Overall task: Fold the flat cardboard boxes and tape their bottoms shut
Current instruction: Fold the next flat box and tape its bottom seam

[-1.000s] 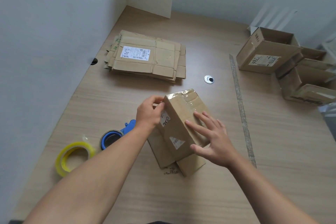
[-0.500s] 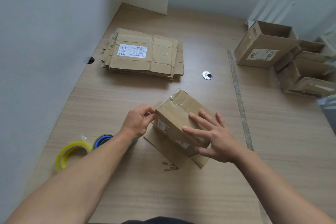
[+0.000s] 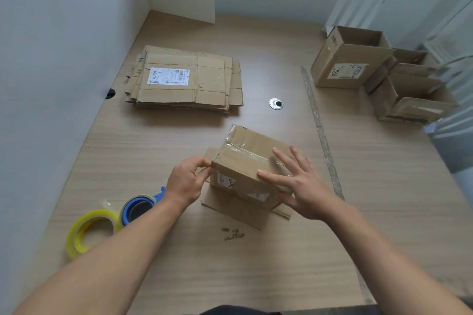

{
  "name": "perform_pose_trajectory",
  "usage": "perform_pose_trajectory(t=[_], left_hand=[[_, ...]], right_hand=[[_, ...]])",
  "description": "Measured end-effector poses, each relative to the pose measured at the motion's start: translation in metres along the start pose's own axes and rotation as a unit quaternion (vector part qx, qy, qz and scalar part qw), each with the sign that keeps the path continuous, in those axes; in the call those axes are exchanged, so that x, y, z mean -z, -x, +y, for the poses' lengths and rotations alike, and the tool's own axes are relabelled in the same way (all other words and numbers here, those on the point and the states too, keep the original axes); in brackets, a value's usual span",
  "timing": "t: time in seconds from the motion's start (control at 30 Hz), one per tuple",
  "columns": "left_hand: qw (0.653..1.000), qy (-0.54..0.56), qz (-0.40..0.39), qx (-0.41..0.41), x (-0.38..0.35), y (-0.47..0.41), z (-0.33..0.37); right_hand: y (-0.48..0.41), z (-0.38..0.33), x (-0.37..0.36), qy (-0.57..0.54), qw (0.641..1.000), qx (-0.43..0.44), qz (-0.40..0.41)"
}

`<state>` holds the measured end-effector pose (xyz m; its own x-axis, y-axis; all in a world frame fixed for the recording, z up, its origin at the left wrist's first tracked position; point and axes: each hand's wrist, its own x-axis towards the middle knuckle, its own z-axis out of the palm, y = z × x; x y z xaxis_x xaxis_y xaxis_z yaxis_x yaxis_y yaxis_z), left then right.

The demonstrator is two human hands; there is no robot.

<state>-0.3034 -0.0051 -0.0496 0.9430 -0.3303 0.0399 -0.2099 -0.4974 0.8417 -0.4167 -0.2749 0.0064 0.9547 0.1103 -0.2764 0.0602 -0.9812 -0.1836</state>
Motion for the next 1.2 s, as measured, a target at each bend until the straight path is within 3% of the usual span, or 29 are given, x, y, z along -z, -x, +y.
perform_pose_trajectory(t=[0.1, 0.17, 0.23, 0.3, 0.37, 0.4, 0.5, 0.7, 0.8, 1.0, 1.07, 1.2], left_hand=[[0.999, 0.019, -0.045, 0.01, 0.005, 0.002, 0.007], [0.996, 0.06, -0.054, 0.032, 0.011, -0.001, 0.012], [0.989, 0.121, -0.04, 0.072, 0.013, -0.01, 0.023], [0.985, 0.123, -0.047, 0.107, 0.007, -0.022, 0.038], [0.988, 0.071, -0.073, 0.116, -0.005, -0.032, 0.054], [0.99, 0.034, -0.081, 0.108, -0.012, -0.033, 0.059], [0.995, -0.04, -0.059, 0.073, -0.027, -0.029, 0.06], [0.993, 0.014, -0.071, 0.091, -0.03, -0.024, 0.052], [0.991, 0.04, -0.089, 0.095, -0.025, -0.021, 0.054], [0.988, 0.133, -0.03, 0.071, -0.028, 0.009, 0.07], [0.985, 0.158, -0.001, 0.069, -0.03, 0.019, 0.074], [0.984, 0.154, 0.049, 0.072, -0.036, 0.025, 0.077]], right_hand=[[0.011, -0.006, -0.007, -0.175, 0.98, -0.055, 0.077], [0.013, -0.013, -0.012, -0.322, 0.921, -0.12, 0.186], [0.007, -0.017, -0.016, -0.383, 0.857, -0.203, 0.279], [-0.005, -0.015, -0.021, -0.437, 0.797, -0.286, 0.304], [-0.015, -0.014, -0.025, -0.541, 0.727, -0.323, 0.274], [-0.016, -0.015, -0.029, -0.56, 0.719, -0.323, 0.255], [-0.01, -0.017, -0.035, -0.509, 0.763, -0.308, 0.255], [-0.009, -0.01, -0.027, -0.469, 0.781, -0.311, 0.271], [-0.006, -0.011, -0.025, -0.553, 0.734, -0.279, 0.278], [0.001, -0.006, -0.017, -0.67, 0.621, -0.225, 0.339], [0.003, -0.008, -0.013, -0.671, 0.61, -0.216, 0.361], [0.007, -0.007, -0.01, -0.655, 0.633, -0.197, 0.364]])
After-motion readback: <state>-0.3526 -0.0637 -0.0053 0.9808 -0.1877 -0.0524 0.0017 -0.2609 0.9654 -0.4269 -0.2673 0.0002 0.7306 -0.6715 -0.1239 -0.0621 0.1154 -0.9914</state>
